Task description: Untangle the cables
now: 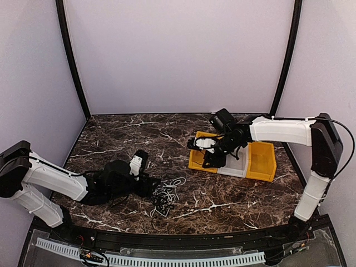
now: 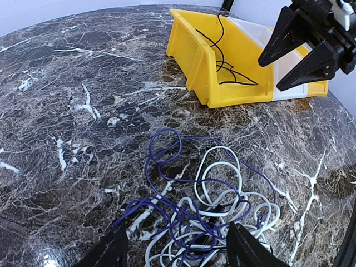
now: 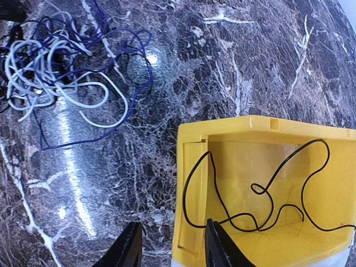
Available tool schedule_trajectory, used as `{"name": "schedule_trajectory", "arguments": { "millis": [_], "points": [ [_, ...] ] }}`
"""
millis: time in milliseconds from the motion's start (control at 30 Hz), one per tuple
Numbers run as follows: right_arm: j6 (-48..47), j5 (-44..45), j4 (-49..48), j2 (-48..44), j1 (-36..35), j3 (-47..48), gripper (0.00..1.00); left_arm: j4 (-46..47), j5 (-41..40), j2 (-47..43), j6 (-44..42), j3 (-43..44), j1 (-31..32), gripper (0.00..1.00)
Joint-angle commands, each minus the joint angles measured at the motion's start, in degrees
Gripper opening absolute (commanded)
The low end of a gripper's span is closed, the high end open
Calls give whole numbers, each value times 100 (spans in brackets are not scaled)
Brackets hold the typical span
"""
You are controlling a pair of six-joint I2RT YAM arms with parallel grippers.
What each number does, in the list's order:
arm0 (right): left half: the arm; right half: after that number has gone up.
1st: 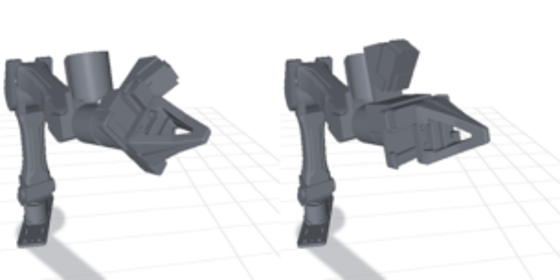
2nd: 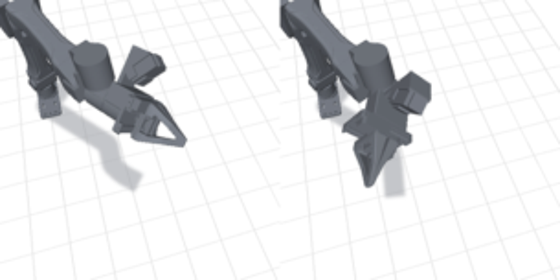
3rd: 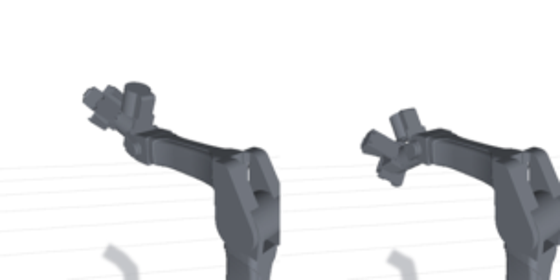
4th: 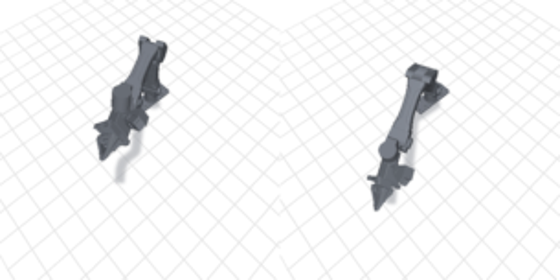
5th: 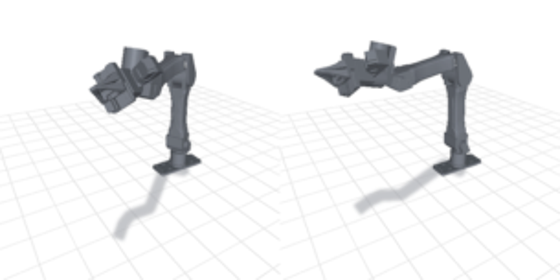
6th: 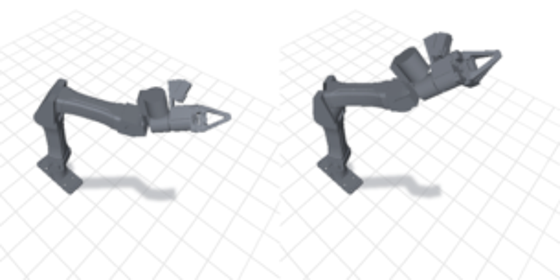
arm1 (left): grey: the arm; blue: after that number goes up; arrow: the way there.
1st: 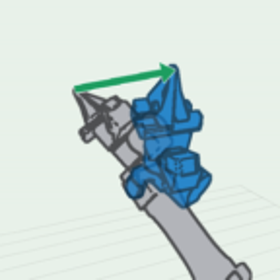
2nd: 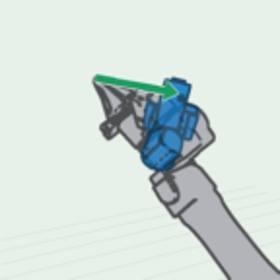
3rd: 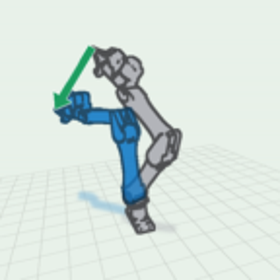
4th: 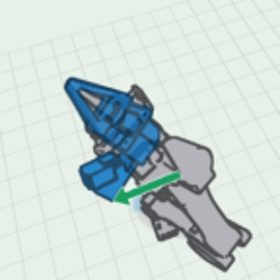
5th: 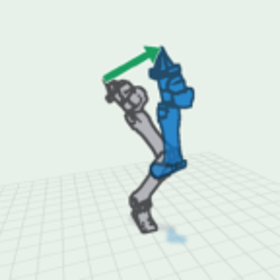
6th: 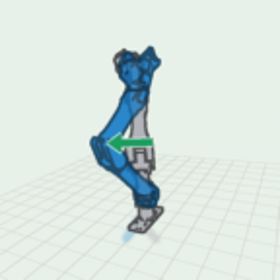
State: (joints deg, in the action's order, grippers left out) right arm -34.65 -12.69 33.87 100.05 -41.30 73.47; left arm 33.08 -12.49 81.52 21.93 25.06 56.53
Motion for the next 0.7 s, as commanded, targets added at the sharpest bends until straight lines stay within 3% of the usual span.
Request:
{"name": "schedule_trajectory", "arguments": {
  "millis": [0,200,300,367,400,667],
  "points": [
    [147,416,-421,365,-1,159,40,-41,-26,-136,119,55,5,63],
    [110,381,-444,616,0,255,37,-1,-50,-128,142,19,0,63],
    [289,551,-506,698,36,346,22,35,-60,-127,156,-10,4,63],
    [380,574,-509,736,89,448,4,73,-52,-115,168,-26,0,63],
    [426,586,-512,763,133,519,0,88,-52,-109,170,-32,3,63],
    [597,946,-433,1236,342,1004,0,177,-4,-52,179,-57,0,63]
  ]
}}
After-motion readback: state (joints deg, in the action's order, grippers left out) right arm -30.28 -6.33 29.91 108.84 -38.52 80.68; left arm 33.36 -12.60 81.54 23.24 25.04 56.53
